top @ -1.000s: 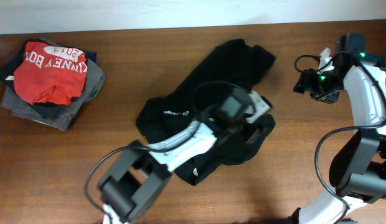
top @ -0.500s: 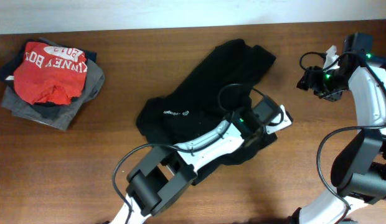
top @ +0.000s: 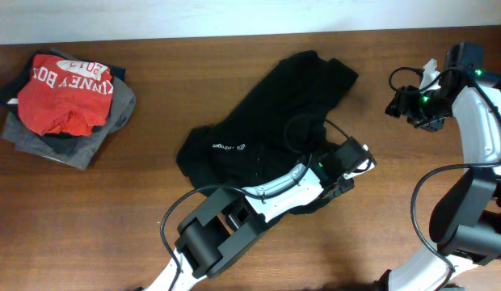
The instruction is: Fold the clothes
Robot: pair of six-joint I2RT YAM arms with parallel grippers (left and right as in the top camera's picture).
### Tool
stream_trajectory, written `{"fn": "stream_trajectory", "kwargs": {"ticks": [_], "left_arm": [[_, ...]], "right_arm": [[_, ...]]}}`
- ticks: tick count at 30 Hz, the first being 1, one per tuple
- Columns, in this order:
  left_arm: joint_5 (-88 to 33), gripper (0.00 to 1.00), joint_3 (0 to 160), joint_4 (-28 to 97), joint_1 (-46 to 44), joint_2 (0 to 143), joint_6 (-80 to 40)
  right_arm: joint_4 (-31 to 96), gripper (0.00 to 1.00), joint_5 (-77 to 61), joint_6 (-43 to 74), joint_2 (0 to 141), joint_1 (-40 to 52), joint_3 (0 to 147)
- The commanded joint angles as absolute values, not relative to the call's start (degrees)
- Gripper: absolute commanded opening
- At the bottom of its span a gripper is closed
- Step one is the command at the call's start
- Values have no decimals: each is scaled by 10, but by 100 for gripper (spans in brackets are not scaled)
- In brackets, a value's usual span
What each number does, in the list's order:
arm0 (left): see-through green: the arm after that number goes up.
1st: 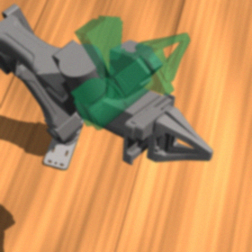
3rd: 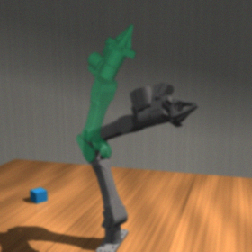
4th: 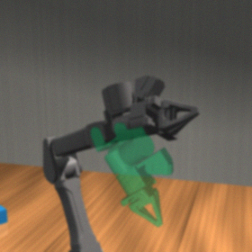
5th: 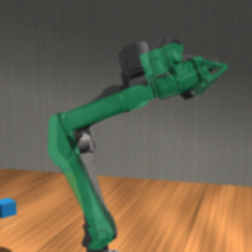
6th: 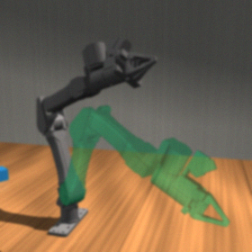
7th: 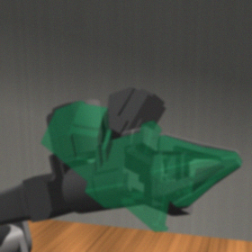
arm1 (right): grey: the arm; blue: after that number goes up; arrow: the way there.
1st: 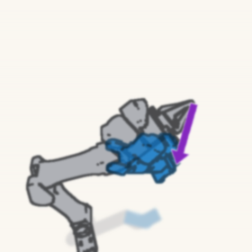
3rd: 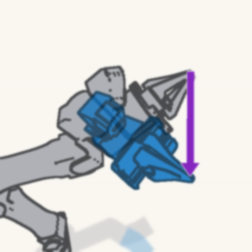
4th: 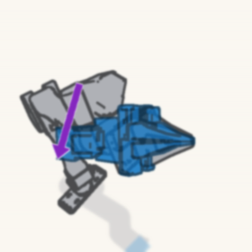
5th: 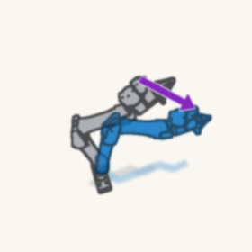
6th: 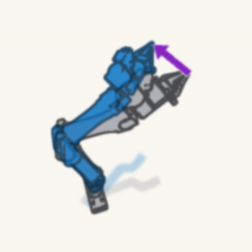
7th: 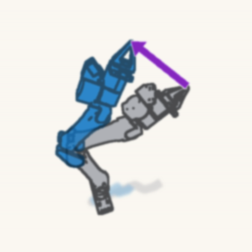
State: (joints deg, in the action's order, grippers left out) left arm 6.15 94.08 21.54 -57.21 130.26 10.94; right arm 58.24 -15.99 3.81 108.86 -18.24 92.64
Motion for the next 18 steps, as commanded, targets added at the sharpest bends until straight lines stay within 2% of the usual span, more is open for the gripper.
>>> {"fn": "stream_trajectory", "kwargs": {"ticks": [1, 2, 4, 8, 11, 18], "left_arm": [[106, 34, 954, 213, -571, 1315, 99], [105, 28, 954, 213, -571, 1315, 99], [101, 1, 954, 213, -571, 1315, 100], [65, 0, 954, 227, -578, 1315, 150], [103, 0, 961, 246, -583, 1310, 159], [159, 0, 1046, 401, -555, 1258, 112]], "right_arm": [[582, 66, -167, 32, 1093, -184, 922], [582, 65, -167, 32, 1093, -184, 922], [582, 65, -167, 32, 1093, -184, 922], [582, 65, -167, 32, 1093, -184, 922], [582, 65, -167, 32, 1093, -184, 922], [582, 65, -167, 32, 1093, -184, 922]]}}
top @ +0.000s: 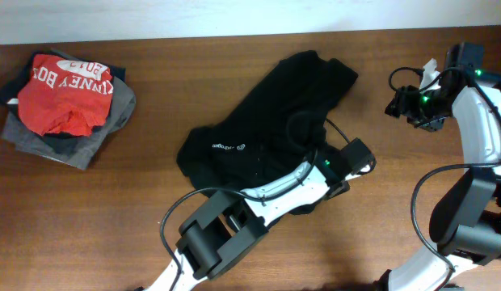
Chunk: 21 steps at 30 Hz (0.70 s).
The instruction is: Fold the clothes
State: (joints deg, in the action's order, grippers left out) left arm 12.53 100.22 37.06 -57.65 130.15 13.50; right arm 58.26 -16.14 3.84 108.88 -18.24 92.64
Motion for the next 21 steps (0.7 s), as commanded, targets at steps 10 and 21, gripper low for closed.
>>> {"fn": "stream_trajectory", "kwargs": {"ticks": [10, 21], "left_arm": [[170, 0, 1120, 559, -483, 1120, 97], [174, 0, 1120, 576, -467, 954, 97]], "right_arm": [[584, 65, -195, 17, 1092, -184, 922], [626, 60, -260, 2, 1050, -184, 922]]}}
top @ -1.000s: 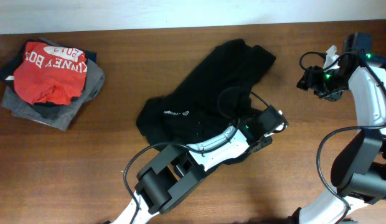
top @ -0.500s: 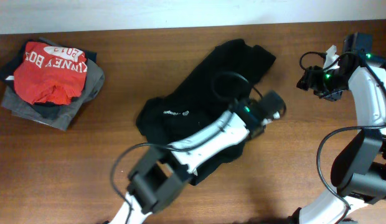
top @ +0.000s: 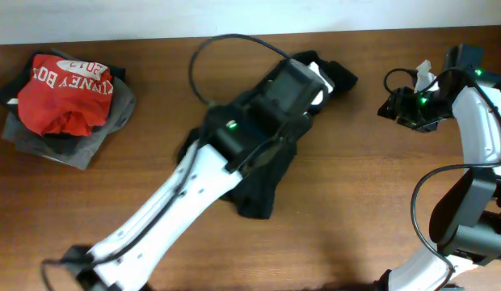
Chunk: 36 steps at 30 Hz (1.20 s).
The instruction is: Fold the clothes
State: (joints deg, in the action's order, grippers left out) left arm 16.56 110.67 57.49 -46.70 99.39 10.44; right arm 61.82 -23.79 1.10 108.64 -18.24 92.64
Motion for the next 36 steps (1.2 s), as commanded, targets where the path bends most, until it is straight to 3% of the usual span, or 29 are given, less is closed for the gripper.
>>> {"fn": "stream_trajectory", "kwargs": {"ticks": [1, 13, 19, 24, 36], "left_arm": [[174, 0, 1120, 577, -467, 941, 97], [172, 0, 1120, 591, -467, 903, 97], [171, 0, 1120, 595, -467, 903, 97], [159, 0, 1120, 599, -467, 904, 97], [170, 0, 1118, 601, -467, 904, 97]], "right_arm": [[636, 60, -261, -3, 1038, -184, 922], [646, 60, -266, -6, 980, -150, 914], [492, 60, -258, 22, 1008, -88, 856], [352, 60, -148, 50, 1046, -39, 798], [276, 59, -85, 48, 1153, -22, 794]]}}
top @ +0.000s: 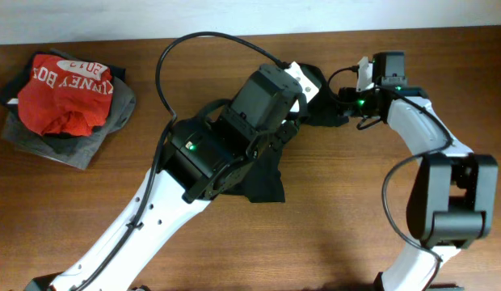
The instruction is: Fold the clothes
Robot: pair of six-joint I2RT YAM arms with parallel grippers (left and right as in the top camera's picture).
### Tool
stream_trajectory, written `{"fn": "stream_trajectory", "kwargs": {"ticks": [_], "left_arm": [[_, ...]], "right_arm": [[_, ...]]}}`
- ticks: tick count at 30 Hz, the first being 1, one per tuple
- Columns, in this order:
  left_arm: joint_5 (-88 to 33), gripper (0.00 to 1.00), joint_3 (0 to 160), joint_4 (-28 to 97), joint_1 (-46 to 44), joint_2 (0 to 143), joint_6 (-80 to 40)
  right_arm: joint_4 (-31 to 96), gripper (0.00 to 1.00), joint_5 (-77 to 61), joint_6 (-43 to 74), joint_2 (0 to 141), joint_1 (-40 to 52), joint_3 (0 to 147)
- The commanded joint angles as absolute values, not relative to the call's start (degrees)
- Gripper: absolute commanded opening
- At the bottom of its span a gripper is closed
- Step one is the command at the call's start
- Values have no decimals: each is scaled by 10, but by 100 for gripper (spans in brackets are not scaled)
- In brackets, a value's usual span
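A black garment (263,183) lies bunched at the table's middle, mostly covered by my raised left arm. One corner of it shows at the upper right (325,111). My left gripper (304,81) is high over the garment's far edge; the cloth seems drawn up under it, though the arm's body hides the fingers. My right gripper (341,107) is at that upper right corner of the garment. Whether its dark fingers are open or shut is lost against the dark cloth.
A pile of clothes (40,141) with a red printed shirt (66,93) on top sits at the far left. The brown table (56,210) ends at a pale wall along the top.
My right gripper has moved left from the table's right side to the garment's upper right corner. The left arm has shifted slightly, and the garment under it looks more gathered.
At first the garment lay spread out, with my left gripper at its lower right edge and the right gripper far off at the right. Then the left arm was raised over the garment's far end with the cloth bunched below. Now the right gripper is at the garment too.
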State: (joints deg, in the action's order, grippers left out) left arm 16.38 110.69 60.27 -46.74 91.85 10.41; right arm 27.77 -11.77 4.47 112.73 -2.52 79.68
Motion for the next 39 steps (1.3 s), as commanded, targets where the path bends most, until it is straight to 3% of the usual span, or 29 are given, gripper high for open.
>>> {"fn": "stream_trajectory", "kwargs": {"ticks": [1, 20, 23, 27, 33, 39], "left_arm": [[170, 0, 1118, 601, -467, 904, 97], [170, 0, 1118, 601, -467, 904, 97], [170, 0, 1118, 601, -467, 904, 97], [173, 0, 1118, 601, -467, 904, 97], [211, 0, 1118, 600, -467, 904, 97], [262, 0, 1118, 592, -442, 904, 97]], "right_arm": [[276, 59, -83, 47, 1160, -22, 794], [264, 57, -97, 48, 1225, -12, 794], [260, 45, -114, 48, 1236, -10, 794], [254, 4, -124, 52, 1235, -11, 795], [314, 4, -124, 54, 1194, -31, 824], [474, 4, -147, 54, 1075, -90, 922]]}}
